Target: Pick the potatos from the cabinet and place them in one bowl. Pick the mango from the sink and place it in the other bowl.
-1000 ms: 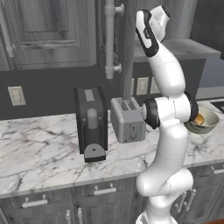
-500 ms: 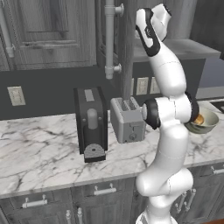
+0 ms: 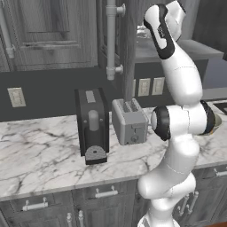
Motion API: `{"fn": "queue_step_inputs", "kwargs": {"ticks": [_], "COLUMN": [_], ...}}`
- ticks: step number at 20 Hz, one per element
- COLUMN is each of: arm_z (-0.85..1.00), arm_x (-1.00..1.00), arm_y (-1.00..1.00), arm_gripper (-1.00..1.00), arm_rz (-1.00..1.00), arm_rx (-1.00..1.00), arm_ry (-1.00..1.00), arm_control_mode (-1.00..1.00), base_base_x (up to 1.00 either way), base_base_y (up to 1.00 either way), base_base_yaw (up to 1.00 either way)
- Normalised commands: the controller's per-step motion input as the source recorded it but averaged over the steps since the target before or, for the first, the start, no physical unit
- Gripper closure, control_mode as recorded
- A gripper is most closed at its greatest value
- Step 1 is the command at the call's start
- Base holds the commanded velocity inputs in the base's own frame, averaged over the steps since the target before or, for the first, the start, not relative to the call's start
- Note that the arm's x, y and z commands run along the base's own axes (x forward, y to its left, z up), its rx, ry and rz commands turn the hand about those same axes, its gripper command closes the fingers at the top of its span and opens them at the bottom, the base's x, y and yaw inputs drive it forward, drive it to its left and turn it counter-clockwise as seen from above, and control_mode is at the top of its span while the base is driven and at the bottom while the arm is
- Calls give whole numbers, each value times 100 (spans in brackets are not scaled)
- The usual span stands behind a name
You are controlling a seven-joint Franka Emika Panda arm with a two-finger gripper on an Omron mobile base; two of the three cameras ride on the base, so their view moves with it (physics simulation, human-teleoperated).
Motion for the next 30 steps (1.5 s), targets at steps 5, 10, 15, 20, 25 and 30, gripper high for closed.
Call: {"fn": "queue_step_inputs", "kwargs": {"ticks": [5, 10, 15, 20, 25, 30], "arm_z": [-10, 7, 6, -13, -37, -61], "arm_x": [-91, -88, -77, -61, -46, -19], "arm_y": [0, -4, -24, -27, -22, -11], "arm_gripper": [100, 100, 100, 100, 100, 100], "arm_rz": [0, 0, 0, 0, 0, 0], "arm_rx": [0, 1, 6, 0, 0, 0], "arm_ry": [-15, -14, -8, -1, 0, 0], "arm_control_mode": [-100, -100, -100, -100, -100, -100], "base_base_x": [0, 0, 0, 0, 0, 0], "base_base_y": [0, 0, 0, 0, 0, 0], "base_base_yaw": [0, 0, 0, 0, 0, 0]}}
